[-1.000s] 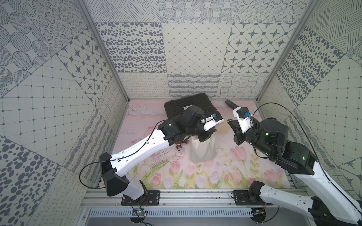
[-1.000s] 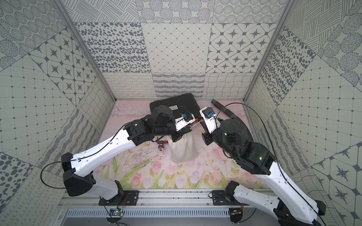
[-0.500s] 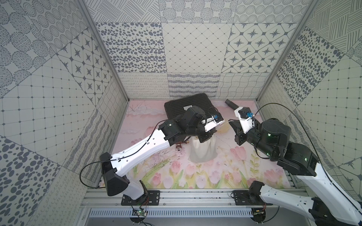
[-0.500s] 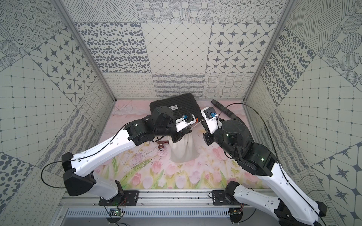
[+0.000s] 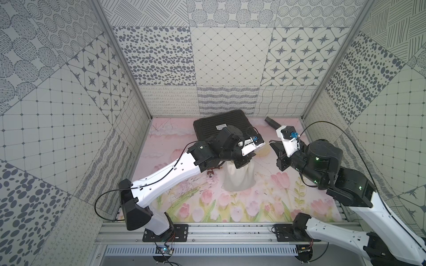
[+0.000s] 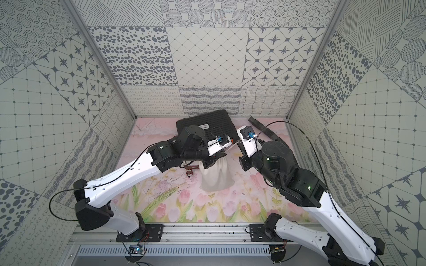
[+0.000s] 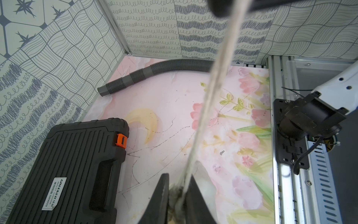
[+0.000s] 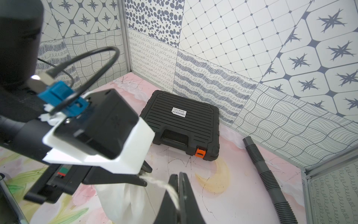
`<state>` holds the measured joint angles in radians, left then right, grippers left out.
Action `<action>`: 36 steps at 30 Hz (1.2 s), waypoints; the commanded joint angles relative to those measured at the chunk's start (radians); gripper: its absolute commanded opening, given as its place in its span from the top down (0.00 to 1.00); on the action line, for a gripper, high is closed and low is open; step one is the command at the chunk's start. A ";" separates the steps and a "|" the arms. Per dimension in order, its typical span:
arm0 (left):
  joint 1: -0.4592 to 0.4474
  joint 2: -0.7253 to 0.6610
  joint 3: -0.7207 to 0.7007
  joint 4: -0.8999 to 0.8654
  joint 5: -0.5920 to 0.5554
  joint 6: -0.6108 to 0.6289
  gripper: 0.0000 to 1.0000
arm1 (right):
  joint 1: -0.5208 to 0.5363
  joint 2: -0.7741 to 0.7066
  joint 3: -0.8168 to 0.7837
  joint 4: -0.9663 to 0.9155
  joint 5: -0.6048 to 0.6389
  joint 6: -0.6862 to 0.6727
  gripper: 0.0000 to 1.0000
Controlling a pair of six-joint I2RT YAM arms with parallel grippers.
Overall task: Close the soil bag
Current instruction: Frap the soil bag at the center of the board.
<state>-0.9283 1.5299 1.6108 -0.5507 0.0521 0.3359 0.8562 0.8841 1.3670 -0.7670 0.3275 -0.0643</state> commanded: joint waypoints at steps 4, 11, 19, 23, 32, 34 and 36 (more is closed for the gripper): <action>-0.007 0.010 0.006 -0.187 -0.100 0.021 0.81 | -0.009 -0.056 0.085 0.217 0.072 -0.004 1.00; -0.010 0.010 0.006 -0.190 -0.110 0.027 0.81 | -0.009 -0.061 0.083 0.221 0.098 -0.014 1.00; -0.010 0.006 0.000 -0.195 -0.114 0.029 0.81 | -0.018 -0.069 0.081 0.224 0.118 -0.019 1.00; -0.009 0.006 -0.001 -0.196 -0.117 0.031 0.81 | -0.020 -0.067 0.082 0.225 0.125 -0.016 1.00; -0.010 0.003 -0.025 -0.193 -0.123 0.045 0.81 | -0.027 -0.061 0.089 0.227 0.133 -0.016 1.00; -0.010 0.004 -0.028 -0.190 -0.125 0.047 0.82 | -0.031 -0.059 0.087 0.227 0.141 -0.012 1.00; -0.010 0.004 -0.030 -0.189 -0.126 0.046 0.82 | -0.037 -0.057 0.080 0.227 0.140 0.000 1.00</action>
<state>-0.9398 1.5299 1.5982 -0.5362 0.0265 0.3584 0.8391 0.8753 1.3670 -0.7677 0.3805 -0.0856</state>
